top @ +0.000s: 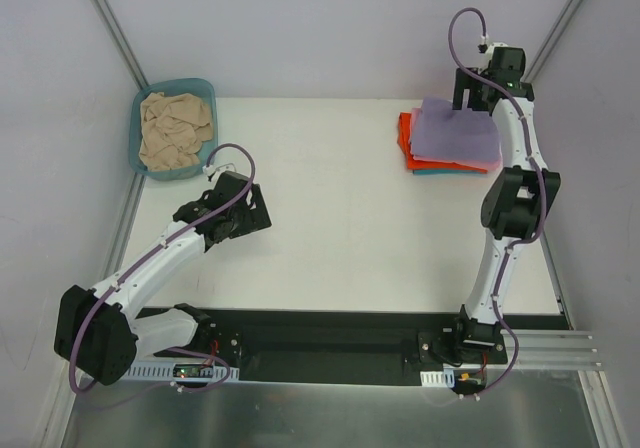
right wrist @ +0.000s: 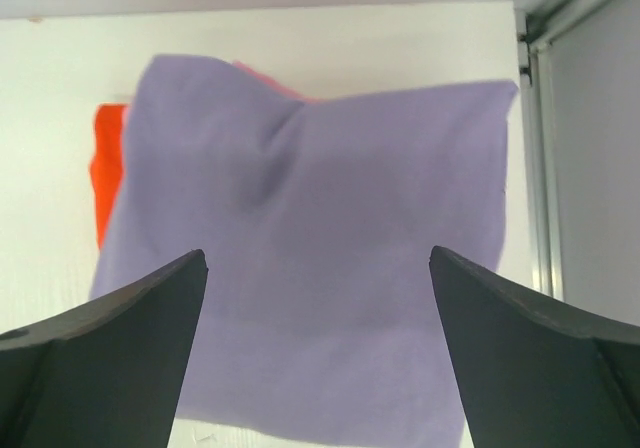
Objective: Fold and stack the t-shirts
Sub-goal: Put the neatly folded tshirt into the corner of the board with the right arm
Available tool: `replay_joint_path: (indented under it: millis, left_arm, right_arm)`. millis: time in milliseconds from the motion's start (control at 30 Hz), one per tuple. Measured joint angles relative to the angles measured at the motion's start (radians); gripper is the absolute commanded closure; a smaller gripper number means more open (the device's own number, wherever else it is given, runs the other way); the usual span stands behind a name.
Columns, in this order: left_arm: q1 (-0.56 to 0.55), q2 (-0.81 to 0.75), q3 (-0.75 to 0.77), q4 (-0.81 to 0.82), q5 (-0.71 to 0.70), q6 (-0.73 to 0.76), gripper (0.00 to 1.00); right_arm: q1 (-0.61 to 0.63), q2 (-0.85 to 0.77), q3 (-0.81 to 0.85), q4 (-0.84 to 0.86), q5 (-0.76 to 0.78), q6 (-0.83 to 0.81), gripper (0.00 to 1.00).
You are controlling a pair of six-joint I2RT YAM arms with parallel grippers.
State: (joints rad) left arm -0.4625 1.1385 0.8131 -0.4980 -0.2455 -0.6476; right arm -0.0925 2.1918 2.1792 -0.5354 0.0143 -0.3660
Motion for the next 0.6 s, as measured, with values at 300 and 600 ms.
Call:
replay_joint_path:
  millis: [300,600]
  left_arm:
    - [0.000,0.046,0.000,0.000,-0.003,0.000,0.01]
    - [0.000,0.053,0.000,0.000,-0.003,-0.014,0.01]
  right_arm:
    - [-0.017,0.144,0.100,0.042,-0.028,0.045,0.03]
    - [-0.049,0.238,0.100,0.061,0.006,0.072,0.03]
